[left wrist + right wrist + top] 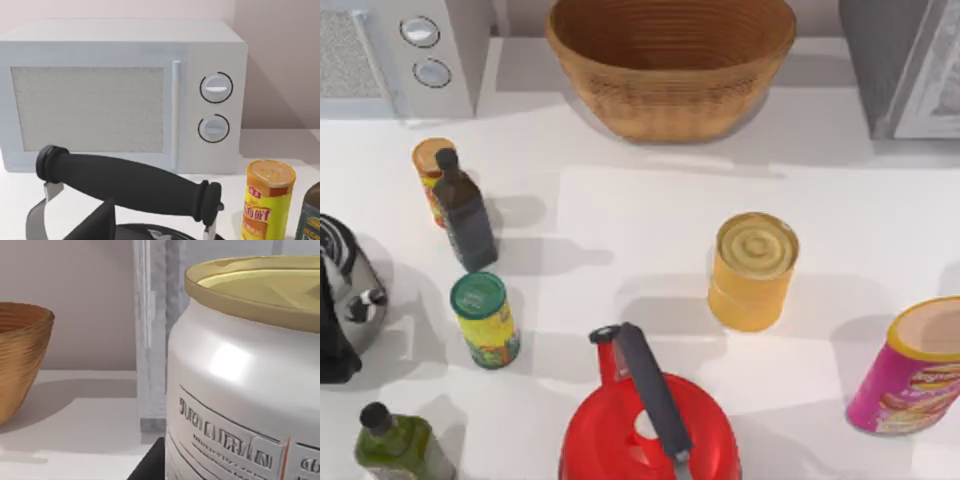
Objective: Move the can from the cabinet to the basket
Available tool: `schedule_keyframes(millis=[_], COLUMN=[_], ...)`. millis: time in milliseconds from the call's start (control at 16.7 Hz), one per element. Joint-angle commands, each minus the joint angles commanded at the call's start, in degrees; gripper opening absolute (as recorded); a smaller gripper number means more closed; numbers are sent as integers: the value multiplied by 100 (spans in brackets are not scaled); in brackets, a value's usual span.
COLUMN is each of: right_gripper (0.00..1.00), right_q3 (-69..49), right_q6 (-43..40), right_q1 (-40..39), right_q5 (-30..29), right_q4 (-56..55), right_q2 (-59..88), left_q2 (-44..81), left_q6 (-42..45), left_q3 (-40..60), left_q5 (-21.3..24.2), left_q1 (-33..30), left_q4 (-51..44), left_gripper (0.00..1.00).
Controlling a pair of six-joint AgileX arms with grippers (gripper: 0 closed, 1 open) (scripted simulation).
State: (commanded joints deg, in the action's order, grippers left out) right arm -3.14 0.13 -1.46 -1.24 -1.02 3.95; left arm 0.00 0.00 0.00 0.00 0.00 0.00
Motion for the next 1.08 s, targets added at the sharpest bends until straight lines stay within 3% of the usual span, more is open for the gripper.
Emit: schedule_keyframes(millis=[360,1080], right_gripper=[0,0], right_q3=[-2026,-7819], right_q6=[4,50], right_q1=[-693,-2587], right_q5=[-711,-2737], right_q4=[-571,-2084], right_q2=[2317,9950], left_q2=[0,0], left_q6=[0,0], left_q3=[0,0], left_q5=[0,0], left_q1=[0,0], left_q4=[0,0], left_gripper=[100,100])
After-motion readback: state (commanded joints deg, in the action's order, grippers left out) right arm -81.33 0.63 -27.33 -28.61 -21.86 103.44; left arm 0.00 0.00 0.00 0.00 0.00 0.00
